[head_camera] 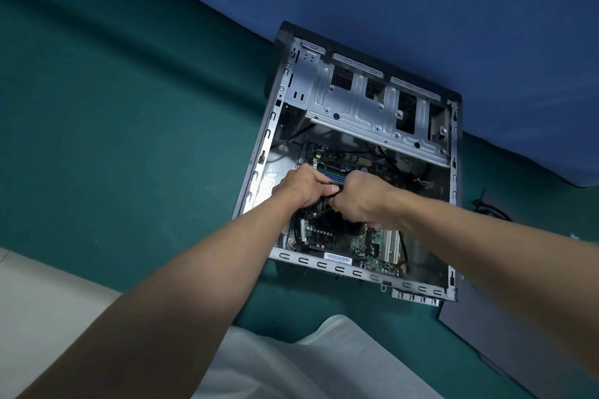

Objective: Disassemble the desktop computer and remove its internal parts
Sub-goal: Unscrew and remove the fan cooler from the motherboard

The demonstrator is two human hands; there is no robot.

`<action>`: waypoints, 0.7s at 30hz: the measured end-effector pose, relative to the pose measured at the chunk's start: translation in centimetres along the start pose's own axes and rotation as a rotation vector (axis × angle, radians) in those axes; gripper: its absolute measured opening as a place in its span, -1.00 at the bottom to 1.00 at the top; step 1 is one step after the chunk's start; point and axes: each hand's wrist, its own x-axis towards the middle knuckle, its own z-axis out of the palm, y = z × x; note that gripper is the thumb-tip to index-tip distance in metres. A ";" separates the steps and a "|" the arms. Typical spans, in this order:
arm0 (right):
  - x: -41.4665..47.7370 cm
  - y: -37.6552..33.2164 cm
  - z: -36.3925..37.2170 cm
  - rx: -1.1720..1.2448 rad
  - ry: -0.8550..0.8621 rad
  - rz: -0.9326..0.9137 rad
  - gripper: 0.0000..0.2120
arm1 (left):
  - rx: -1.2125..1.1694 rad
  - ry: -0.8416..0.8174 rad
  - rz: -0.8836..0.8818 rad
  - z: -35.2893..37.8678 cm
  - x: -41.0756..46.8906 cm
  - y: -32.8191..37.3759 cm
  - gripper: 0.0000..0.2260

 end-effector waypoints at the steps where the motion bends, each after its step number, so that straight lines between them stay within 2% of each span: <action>1: -0.3 0.1 0.1 -0.156 0.028 -0.102 -0.74 | -0.002 0.003 0.003 0.0 0.1 -0.1 -0.75; 5: -2.1 0.8 0.6 -0.743 0.113 -0.590 -0.77 | -0.026 0.009 0.000 0.0 0.3 -0.2 -0.77; 7: -2.2 1.0 0.4 -0.874 0.122 -0.710 -0.80 | -0.031 0.013 -0.001 0.1 0.2 -0.2 -0.79; 9: -1.6 0.8 0.1 -0.706 0.112 -0.636 -0.84 | 0.000 0.027 0.014 0.1 0.2 -0.3 -0.88; 10: -1.1 0.6 0.0 -0.548 0.100 -0.556 -0.88 | 0.022 0.038 0.027 0.0 0.2 -0.4 -0.92; 11: -0.8 0.4 0.1 -0.374 0.092 -0.475 -0.88 | 0.027 0.052 0.031 0.1 0.1 -0.6 -0.89; 14: 0.0 0.1 0.7 0.167 0.086 -0.102 -0.74 | -0.014 0.022 0.032 0.2 0.2 -0.8 -0.91; 16: 0.1 0.2 0.6 0.445 -0.005 0.154 -0.76 | -0.019 0.009 0.021 0.3 0.3 -0.7 -0.86; 18: -0.1 0.3 0.4 0.429 -0.110 0.227 -0.79 | -0.039 0.004 0.007 0.3 0.3 -0.7 -0.74; 19: -0.2 0.3 0.2 0.345 -0.121 0.202 -0.80 | -0.055 0.001 0.005 0.3 0.4 -0.7 -0.72; 21: -0.6 0.0 0.1 0.027 -0.067 0.031 -0.84 | -0.065 -0.001 -0.001 0.4 0.7 -0.8 -0.72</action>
